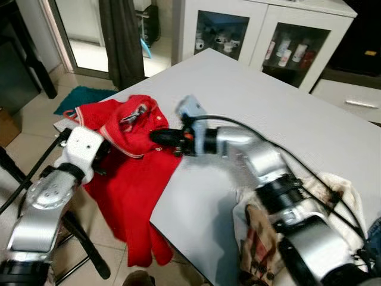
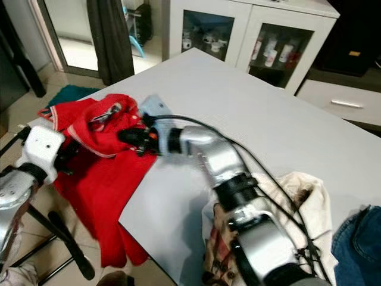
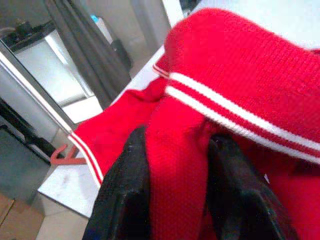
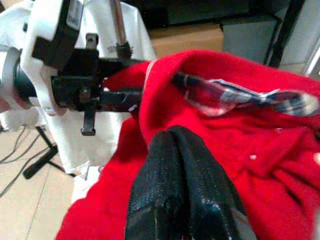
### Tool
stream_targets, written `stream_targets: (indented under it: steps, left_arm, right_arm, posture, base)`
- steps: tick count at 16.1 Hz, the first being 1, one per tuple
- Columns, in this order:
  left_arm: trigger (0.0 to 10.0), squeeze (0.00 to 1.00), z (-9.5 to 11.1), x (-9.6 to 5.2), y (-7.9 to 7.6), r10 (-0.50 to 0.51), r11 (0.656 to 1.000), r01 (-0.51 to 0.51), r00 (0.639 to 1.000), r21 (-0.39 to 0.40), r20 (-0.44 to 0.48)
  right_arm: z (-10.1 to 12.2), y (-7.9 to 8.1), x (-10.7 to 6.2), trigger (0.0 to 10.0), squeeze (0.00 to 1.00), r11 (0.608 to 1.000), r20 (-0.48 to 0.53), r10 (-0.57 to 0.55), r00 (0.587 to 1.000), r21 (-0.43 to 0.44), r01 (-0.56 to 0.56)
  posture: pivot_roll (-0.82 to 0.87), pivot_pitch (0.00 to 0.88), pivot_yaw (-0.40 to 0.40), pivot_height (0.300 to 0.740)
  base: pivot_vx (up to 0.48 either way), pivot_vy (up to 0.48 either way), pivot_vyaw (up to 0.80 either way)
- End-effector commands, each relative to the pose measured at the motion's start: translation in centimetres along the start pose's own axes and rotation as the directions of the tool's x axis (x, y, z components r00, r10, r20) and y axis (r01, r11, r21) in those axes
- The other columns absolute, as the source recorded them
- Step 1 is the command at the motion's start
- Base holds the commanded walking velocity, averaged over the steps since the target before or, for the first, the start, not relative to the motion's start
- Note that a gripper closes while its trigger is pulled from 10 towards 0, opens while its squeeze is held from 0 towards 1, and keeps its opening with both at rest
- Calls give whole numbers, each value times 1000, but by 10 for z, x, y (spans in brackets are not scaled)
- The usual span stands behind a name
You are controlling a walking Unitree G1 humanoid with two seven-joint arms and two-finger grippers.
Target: Hang hanger
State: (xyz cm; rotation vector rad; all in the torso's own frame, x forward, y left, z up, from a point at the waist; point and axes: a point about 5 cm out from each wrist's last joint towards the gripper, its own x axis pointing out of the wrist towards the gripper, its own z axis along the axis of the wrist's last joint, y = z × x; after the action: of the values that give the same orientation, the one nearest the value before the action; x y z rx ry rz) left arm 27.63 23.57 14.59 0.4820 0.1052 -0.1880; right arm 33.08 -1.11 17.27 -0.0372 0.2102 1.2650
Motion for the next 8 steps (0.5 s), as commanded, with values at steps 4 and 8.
stream_targets:
  steps: [4, 8]
  left_arm:
    - [10000, 0, 2, 1, -1, -5, 1000, 5, 1000, 13, 7]
    - [10000, 0, 2, 1, -1, -5, 1000, 5, 1000, 13, 7]
  right_arm:
    - [4, -6, -4, 10000, 0, 1000, 8, -28, 1000, -12, 28]
    - [4, -6, -4, 10000, 0, 1000, 8, -28, 1000, -12, 28]
  posture:
    - [147, 25, -52, 740]
    - [147, 25, -52, 740]
  base:
    - [0, 0, 0]
    - [0, 0, 0]
